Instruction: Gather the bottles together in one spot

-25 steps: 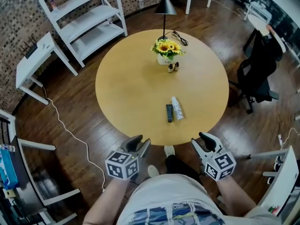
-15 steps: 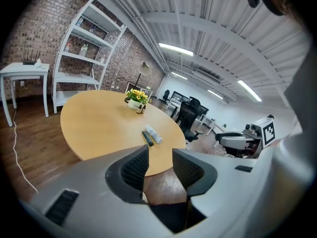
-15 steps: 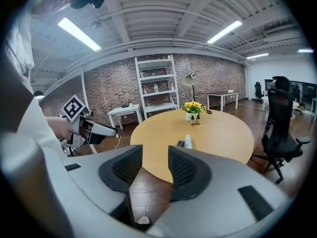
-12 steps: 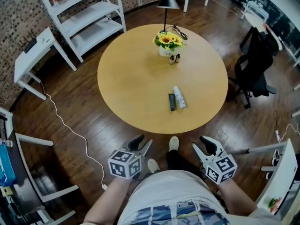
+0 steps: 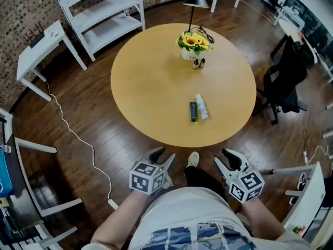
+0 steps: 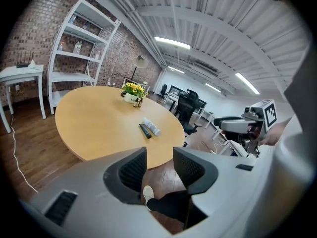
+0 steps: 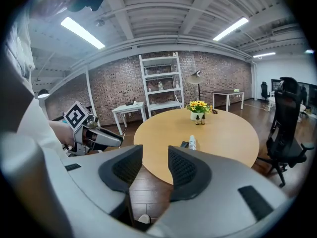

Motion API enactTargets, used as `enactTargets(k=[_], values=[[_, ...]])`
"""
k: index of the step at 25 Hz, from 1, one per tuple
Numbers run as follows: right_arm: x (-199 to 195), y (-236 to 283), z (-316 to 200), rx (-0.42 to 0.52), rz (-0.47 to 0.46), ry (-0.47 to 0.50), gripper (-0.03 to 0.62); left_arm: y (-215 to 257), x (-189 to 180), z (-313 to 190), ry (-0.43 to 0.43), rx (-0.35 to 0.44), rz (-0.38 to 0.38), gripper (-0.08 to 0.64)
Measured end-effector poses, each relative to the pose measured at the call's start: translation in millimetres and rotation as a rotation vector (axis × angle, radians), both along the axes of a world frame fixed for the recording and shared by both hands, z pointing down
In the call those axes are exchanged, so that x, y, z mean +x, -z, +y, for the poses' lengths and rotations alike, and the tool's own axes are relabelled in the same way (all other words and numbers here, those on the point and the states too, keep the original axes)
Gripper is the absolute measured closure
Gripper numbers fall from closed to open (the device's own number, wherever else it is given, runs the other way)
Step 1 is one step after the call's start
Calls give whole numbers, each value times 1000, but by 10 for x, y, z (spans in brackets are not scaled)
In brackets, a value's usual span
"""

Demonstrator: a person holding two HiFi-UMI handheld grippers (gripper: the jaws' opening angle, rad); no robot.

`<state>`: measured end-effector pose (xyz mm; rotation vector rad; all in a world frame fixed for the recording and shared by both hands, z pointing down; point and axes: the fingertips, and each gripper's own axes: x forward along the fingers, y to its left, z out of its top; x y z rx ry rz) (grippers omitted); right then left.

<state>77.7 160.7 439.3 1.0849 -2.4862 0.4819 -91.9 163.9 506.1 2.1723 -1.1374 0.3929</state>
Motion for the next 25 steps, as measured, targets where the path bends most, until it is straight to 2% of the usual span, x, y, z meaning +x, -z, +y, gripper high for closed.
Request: enactTargets(k=[8, 14, 16, 18, 22, 25], values=[[300, -77, -460, -10, -17, 1, 407, -219, 372, -558, -36, -35, -92, 416], [851, -26, -996, -2, -30, -36, 407, -636, 855, -1278, -81, -68, -251, 407], [1052, -34, -1163, -4, -32, -46, 407, -826, 1002, -1536, -76, -95, -286, 403], [1257, -47, -1328, -10, -38, -59, 407, -1023, 1115, -1804, -55, -123, -322, 365], [1605, -108, -1549, -30, -43, -66, 407, -1410, 1169, -2209, -18, -159, -448, 365], [1816, -177, -1680, -50, -45, -63, 407, -1607, 1199, -2324, -32, -192, -518, 362]])
